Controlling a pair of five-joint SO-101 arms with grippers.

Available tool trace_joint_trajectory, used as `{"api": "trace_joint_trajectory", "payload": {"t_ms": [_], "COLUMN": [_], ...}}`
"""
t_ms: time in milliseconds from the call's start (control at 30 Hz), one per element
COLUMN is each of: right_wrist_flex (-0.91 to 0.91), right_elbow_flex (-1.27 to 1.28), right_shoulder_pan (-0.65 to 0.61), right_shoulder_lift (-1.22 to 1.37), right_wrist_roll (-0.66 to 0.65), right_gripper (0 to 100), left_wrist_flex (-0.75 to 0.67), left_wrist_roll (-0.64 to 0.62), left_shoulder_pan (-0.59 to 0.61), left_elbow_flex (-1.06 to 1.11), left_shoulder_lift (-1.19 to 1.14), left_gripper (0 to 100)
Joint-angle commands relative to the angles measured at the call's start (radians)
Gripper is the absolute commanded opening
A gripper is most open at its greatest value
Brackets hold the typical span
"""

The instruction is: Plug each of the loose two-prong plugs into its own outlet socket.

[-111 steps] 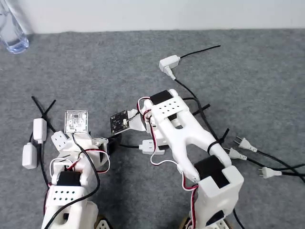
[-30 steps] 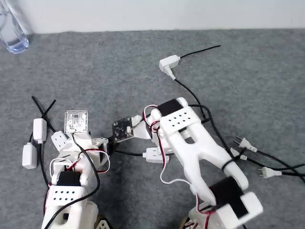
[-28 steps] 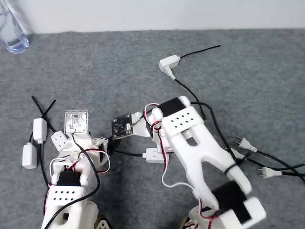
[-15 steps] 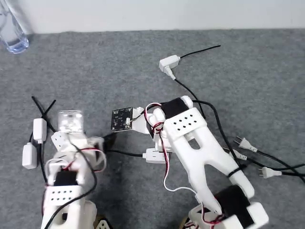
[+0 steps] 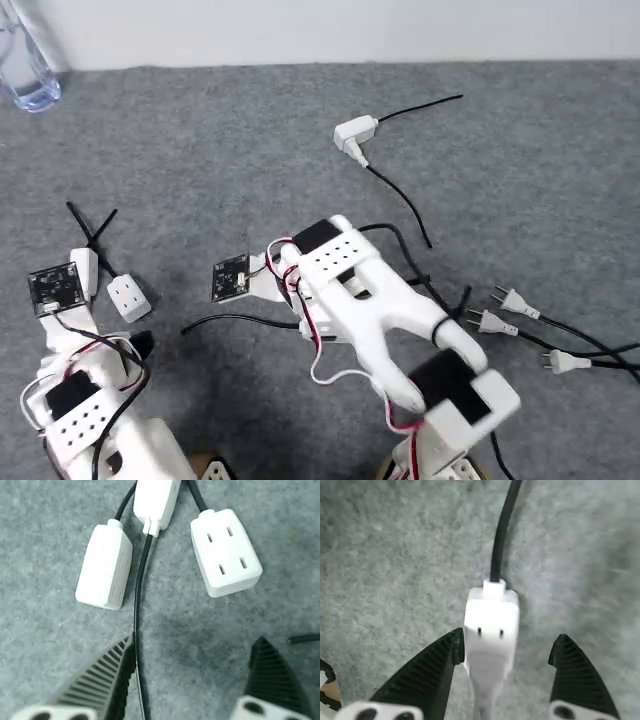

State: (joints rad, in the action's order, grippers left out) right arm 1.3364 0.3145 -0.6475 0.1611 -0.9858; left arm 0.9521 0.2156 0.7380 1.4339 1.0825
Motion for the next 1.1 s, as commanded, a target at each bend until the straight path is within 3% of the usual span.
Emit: {"api": "trace_joint_trajectory", "payload": {"t_ms": [0, 133, 200, 267, 333, 400, 700, 967, 1067], "right_wrist_flex": [-0.025, -0.073, -0.108, -0.139, -0.140, -0.136, 0.094, 0.064, -0.082], "right_elbow_flex": [-0.051, -0.051, -0.051, -0.055, -0.058, -0.068, -0.353, -0.505, -0.502], "right_shoulder_pan": [-0.005, 0.025, 0.051, 0.081, 0.108, 0.125, 0.242, 0.401, 0.455], "right_shoulder_lift": [0.065, 0.139, 0.151, 0.148, 0.127, 0.081, -0.213, -0.317, -0.348], "right_wrist_roll": [0.012, 0.006, -0.017, -0.069, -0.094, -0.095, -0.100, -0.100, -0.100], "right_gripper": [25.7, 24.2, 15.4, 0.0, 4.0, 0.1, 0.9, 1.0, 1.3], "left_wrist_flex": [-0.043, -0.043, -0.043, -0.043, -0.043, -0.043, -0.043, -0.043, -0.043], "left_wrist_roll": [0.012, 0.012, 0.012, 0.012, 0.012, 0.012, 0.012, 0.012, 0.012], "left_shoulder_pan": [-0.038, -0.043, -0.043, -0.044, -0.046, -0.057, -0.069, -0.069, -0.069], "left_elbow_flex": [0.007, 0.008, 0.008, 0.008, 0.008, 0.012, 0.013, 0.013, 0.015], "left_shoulder_lift": [0.012, 0.012, 0.012, 0.012, 0.012, 0.012, 0.012, 0.012, 0.012], "left_gripper": [34, 34, 34, 34, 34, 34, 34, 34, 34]}}
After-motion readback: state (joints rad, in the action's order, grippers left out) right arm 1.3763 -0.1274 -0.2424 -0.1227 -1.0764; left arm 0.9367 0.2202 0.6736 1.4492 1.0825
